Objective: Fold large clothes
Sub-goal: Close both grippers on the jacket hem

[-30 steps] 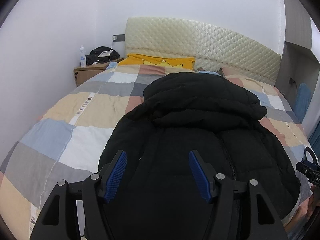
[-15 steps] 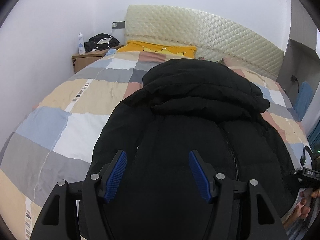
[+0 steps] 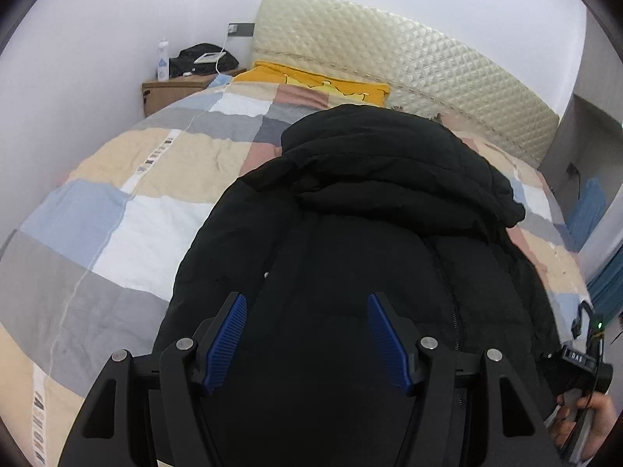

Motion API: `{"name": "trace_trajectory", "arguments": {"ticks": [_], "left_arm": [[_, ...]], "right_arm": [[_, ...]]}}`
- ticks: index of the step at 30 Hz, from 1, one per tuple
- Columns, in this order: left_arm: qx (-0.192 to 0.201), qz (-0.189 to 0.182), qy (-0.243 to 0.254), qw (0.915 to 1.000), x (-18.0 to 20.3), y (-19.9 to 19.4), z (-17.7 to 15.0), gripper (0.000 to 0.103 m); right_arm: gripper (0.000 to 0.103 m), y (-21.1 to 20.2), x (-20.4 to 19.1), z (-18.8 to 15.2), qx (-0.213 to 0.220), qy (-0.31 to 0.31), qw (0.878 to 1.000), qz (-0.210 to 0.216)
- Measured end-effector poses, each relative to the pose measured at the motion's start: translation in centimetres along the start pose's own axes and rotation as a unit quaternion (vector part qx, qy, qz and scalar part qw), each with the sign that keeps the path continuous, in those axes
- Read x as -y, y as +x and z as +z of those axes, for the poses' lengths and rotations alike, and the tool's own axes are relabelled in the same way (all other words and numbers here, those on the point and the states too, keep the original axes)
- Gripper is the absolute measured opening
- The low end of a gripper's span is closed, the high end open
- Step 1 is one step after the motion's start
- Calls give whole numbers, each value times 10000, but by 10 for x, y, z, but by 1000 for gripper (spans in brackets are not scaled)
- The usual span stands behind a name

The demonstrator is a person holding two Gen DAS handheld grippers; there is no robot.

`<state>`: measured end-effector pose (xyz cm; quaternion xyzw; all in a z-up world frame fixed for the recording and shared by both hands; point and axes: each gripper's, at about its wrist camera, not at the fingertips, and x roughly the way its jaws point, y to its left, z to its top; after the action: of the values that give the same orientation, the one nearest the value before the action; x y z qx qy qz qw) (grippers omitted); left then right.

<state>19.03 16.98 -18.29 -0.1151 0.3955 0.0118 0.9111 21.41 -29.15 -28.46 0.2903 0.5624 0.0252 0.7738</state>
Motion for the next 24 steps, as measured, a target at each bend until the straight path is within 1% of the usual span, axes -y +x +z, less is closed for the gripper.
{"name": "trace_trajectory", "arguments": {"ticks": [2, 3, 4, 5, 6, 7, 8, 9, 11, 15, 17, 20, 22, 23, 24], "left_arm": [[-31, -97, -82, 9999, -3, -1, 1, 64], [-42, -76, -102, 9999, -4, -1, 0, 64], [-44, -62, -110, 9999, -5, -1, 0, 64], [-39, -71, -135, 9999, -6, -2, 0, 64], [-46, -123, -190, 9997, -8, -2, 1, 64], [-55, -187, -251, 9995, -10, -3, 1, 64], [-65, -233, -310, 9992, -12, -4, 2, 64], [-101, -308, -399, 9987, -15, -4, 5, 64], [-135, -348, -457, 9983, -20, -6, 9, 64], [-241, -421, -391, 9981, -32, -15, 20, 64], [-272, -474, -483, 9973, -48, -20, 26, 64], [-279, -210, -717, 9968, -78, -24, 32, 64], [-459, -186, -763, 9959, -93, -19, 33, 71], [-645, -268, -804, 9943, -103, -12, 34, 74], [-803, -399, -872, 9921, -113, -3, 33, 74]], "right_arm": [[91, -4, -10, -4, 83, -266, 9994, 218], [75, -7, -16, -6, 118, -414, 9987, 287], [61, -7, -20, -5, 139, -483, 9983, 287], [55, -8, -23, -6, 186, -578, 9978, 271], [36, -11, -23, -6, 276, -608, 9974, 277], [21, -12, -22, -5, 318, -605, 9972, 307], [18, -16, -19, -3, 357, -539, 9970, 436], [13, -20, -13, -2, 407, -408, 9966, 594], [11, -25, -10, 2, 486, -282, 9954, 781], [10, -31, -11, -1, 577, -341, 9944, 821], [10, -30, -8, 1, 560, -296, 9945, 837], [10, -28, -4, 2, 511, -186, 9949, 852], [10, -27, -3, 2, 486, -103, 9947, 895], [10, -25, -4, 3, 480, -85, 9949, 888], [11, -24, -4, 3, 457, -55, 9952, 861]]}}
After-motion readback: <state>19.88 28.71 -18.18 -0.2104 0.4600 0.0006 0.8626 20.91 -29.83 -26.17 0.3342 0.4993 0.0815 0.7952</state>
